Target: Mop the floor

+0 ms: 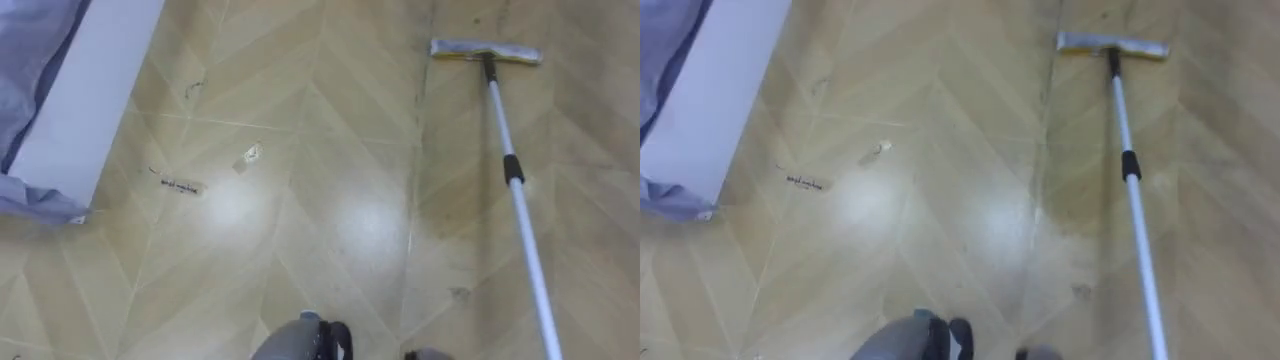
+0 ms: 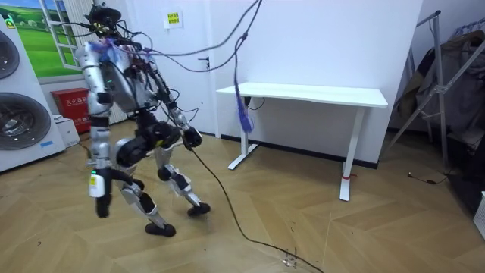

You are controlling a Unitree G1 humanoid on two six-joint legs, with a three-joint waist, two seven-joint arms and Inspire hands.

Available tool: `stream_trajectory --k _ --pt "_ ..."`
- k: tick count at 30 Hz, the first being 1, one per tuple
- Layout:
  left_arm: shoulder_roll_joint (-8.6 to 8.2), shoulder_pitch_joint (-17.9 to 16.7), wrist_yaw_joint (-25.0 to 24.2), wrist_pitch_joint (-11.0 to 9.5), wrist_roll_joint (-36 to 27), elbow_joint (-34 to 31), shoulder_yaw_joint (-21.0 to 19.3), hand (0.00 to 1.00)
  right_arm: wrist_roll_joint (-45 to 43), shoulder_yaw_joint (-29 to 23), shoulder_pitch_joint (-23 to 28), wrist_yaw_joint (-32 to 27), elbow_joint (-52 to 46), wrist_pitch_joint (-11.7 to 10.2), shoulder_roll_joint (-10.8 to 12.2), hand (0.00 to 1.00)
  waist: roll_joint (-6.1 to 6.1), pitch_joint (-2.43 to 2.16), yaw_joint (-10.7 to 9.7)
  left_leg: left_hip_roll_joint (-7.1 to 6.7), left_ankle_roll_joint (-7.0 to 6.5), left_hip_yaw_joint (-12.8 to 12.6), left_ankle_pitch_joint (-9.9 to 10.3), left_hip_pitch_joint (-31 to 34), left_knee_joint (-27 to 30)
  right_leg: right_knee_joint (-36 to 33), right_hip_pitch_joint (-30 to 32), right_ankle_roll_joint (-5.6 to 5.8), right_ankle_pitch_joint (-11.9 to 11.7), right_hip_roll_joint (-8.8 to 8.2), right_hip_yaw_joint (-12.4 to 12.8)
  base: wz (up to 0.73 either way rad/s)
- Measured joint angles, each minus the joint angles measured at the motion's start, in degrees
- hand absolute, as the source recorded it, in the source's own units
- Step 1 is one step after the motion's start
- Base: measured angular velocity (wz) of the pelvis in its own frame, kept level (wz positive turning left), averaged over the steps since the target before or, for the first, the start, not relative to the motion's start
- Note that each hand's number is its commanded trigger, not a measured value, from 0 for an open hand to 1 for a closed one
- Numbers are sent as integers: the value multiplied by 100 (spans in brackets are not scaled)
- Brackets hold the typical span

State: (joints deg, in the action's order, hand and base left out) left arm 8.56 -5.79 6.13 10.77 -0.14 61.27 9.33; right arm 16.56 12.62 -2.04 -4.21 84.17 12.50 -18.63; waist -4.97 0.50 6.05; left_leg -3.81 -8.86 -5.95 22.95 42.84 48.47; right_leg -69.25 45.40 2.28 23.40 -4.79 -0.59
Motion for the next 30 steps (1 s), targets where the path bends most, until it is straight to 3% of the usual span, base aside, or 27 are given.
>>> stream_trajectory --k 1,3,4,5,6,8,9,10,11,12,14,16,17,19,20,21,22,23,24,25,26,27,29,30 --pt "-19 0 5 1 -6 3 11 0 -35 2 11 -49 -2 0 53 100 -25 7 -29 -12 8 42 1 -70 -82 206 109 -7 4 17 -34 -58" --pt "-54 -55 65 16 -19 26 37 0 -179 -11 40 -191 -63 13 314 100 -21 13 -131 -101 103 196 52 -380 -337 1510 271 -81 -71 28 -103 -42" --pt "-63 -62 102 26 -19 28 36 0 -203 -13 56 -204 -108 25 364 100 -9 20 -143 -106 125 212 84 -444 -363 1826 274 -126 -131 42 -135 -20" --pt "-75 -62 127 54 -26 27 38 0 -257 -51 22 -208 -201 107 434 100 11 30 -142 -107 188 260 178 -516 -354 2229 308 -265 -323 73 -157 0" --pt "-100 -64 131 92 -25 29 41 0 -277 -88 -25 -214 -226 182 444 100 25 36 -135 -80 250 311 270 -559 -289 2251 241 -374 -439 81 -261 4" --pt "-74 -99 132 175 -94 36 45 0 -329 -120 -268 -267 -247 315 423 100 102 59 -86 -53 384 351 360 -603 -19 2112 148 -449 -461 -16 -417 0" --pt "-33 -154 165 212 -243 31 67 0 -375 -120 -571 -263 -212 431 354 100 165 68 10 105 477 230 318 -449 570 1928 122 -588 -344 73 -410 -24" --pt "-15 -172 202 232 -352 30 91 0 -383 -100 -728 -263 -204 471 307 100 199 74 122 214 596 164 245 -331 929 1824 109 -635 -269 138 -399 -45" --pt "43 -257 254 239 -671 -25 108 0 -392 -89 -1082 -251 -207 507 210 100 306 89 263 375 799 138 -15 -52 1664 1606 95 -680 -85 251 -356 -45" --pt "137 -436 261 244 -898 -220 127 0 -408 -15 -1491 -199 -256 501 140 100 419 84 335 513 894 132 -425 237 2288 1435 91 -724 88 339 -345 -33" --pt "255 -636 260 234 -927 -488 157 0 -390 80 -1993 -78 -426 415 24 100 582 126 455 627 922 146 -865 588 2888 1276 32 -794 259 522 -287 -7" --pt "318 -704 221 207 -925 -567 163 0 -287 171 -2396 14 -611 287 -60 100 716 192 587 673 870 147 -721 864 2829 1168 -34 -828 353 567 -280 0" --pt "321 -763 205 207 -923 -552 162 0 -251 176 -2580 116 -665 182 -56 100 770 226 612 711 873 136 -538 987 2355 1190 -149 -865 402 610 -277 8" --pt "309 -775 122 210 -920 -556 163 0 -61 166 -2598 207 -685 62 -92 100 743 221 677 706 887 143 -473 1007 1081 1395 -447 -818 507 681 -282 25" --pt "317 -763 45 204 -905 -554 157 0 95 167 -2500 255 -676 59 -89 100 721 222 676 706 730 109 -619 971 387 1542 -671 -780 607 674 -292 40" --pt "321 -731 -44 210 -854 -534 111 0 213 149 -2227 297 -674 -6 -93 100 717 179 643 699 590 -42 -663 876 267 1664 -883 -675 713 594 -310 49" --pt "320 -689 -84 210 -810 -521 108 0 268 140 -2062 317 -671 -23 -122 100 695 159 606 663 468 -95 -602 804 245 1707 -990 -618 764 548 -303 71" --pt "317 -573 -155 207 -762 -467 108 0 427 113 -1710 312 -616 -52 -171 100 606 137 515 559 249 -185 -509 648 226 1651 -1161 -535 821 431 -290 79" --pt "316 -453 -203 208 -719 -445 100 0 498 147 -1345 317 -496 -71 -224 100 548 127 450 418 119 -284 -380 471 236 1303 -1170 -415 762 272 -231 74" --pt "308 -416 -214 196 -693 -445 99 0 523 151 -1155 318 -381 -76 -252 100 501 104 419 368 61 -361 -292 374 247 1089 -1141 -300 700 193 -207 57" --pt "282 -376 -220 165 -644 -460 98 0 514 179 -780 271 -161 -76 -271 100 376 29 344 263 -32 -424 -121 214 300 647 -1093 -106 474 95 -122 33" --pt "270 -366 -222 135 -642 -476 97 0 511 190 -380 159 -116 -64 -257 100 246 -51 287 184 -86 -424 37 90 316 276 -990 -17 153 90 -89 20" --pt "266 -339 -211 133 -631 -486 44 0 513 173 22 6 -132 -57 -136 100 82 -81 130 70 -131 -293 176 -30 286 -203 -677 -17 -231 112 40 -8" --pt "238 -296 -174 132 -563 -456 -16 0 516 167 179 -78 -135 -54 9 100 32 -56 50 21 -131 -226 224 -84 252 -317 -352 -23 -183 152 162 -24"
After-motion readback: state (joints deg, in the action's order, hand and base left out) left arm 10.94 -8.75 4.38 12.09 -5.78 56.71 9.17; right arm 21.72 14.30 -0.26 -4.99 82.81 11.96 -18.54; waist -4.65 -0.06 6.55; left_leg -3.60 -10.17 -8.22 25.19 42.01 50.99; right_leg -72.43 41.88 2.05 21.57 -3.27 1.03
